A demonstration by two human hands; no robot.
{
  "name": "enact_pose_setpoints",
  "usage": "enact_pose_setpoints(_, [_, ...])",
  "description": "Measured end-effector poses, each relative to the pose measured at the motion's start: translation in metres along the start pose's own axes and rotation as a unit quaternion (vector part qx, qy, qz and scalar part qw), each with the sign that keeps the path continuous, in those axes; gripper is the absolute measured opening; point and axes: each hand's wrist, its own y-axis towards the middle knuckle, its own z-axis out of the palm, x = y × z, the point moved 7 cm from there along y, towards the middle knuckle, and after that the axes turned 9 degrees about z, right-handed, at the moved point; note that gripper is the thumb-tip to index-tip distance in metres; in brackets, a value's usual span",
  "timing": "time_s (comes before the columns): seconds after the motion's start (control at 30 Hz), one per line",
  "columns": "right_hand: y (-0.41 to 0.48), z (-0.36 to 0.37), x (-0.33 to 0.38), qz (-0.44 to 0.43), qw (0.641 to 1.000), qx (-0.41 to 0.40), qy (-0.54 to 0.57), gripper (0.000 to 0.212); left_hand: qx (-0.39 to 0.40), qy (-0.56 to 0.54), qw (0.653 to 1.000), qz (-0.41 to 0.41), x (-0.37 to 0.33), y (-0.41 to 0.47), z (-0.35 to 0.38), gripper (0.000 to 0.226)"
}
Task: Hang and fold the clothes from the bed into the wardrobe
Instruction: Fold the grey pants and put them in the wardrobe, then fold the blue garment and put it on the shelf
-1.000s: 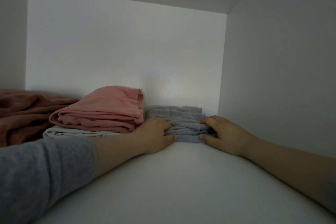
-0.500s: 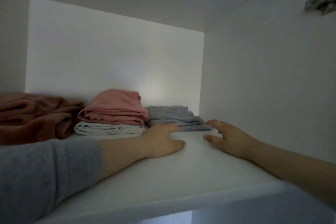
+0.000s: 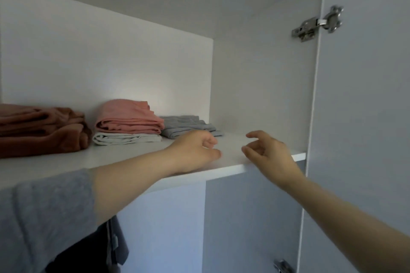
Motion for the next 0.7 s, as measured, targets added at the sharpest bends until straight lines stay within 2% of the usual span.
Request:
enact_pose_setpoints(0.13, [-0.033, -0.045, 0.003, 0.012, 0.991, -0.087, 0.096, 0.028, -0.019, -0.098, 0.994, 0.04, -0.044, -0.022, 0.011, 0.033])
enact_pose_setpoints(0.27, [-0.075, -0.096, -0.006, 0.028, 0.969, -0.158, 0.19, 0.019, -0.092, -0.248, 0.961, 0.077, -0.083, -0.045, 0.026, 0.021])
enact_pose_setpoints(0.5, [-0.13, -0.158, -0.025, 0.049, 0.961, -0.184, 0.202, 0.011, -0.145, -0.422, 0.893, 0.061, -0.133, -0.06, 0.088, 0.019])
enact_pose_setpoints(0.6, [-0.158, -0.18, -0.043, 0.073, 0.952, -0.206, 0.216, 0.013, -0.147, -0.497, 0.854, 0.049, -0.149, -0.066, 0.113, 0.03])
enact_pose_setpoints(0.7, [-0.187, -0.197, -0.06, 0.101, 0.938, -0.235, 0.236, 0.013, -0.127, -0.547, 0.827, 0.04, -0.164, -0.071, 0.143, 0.029])
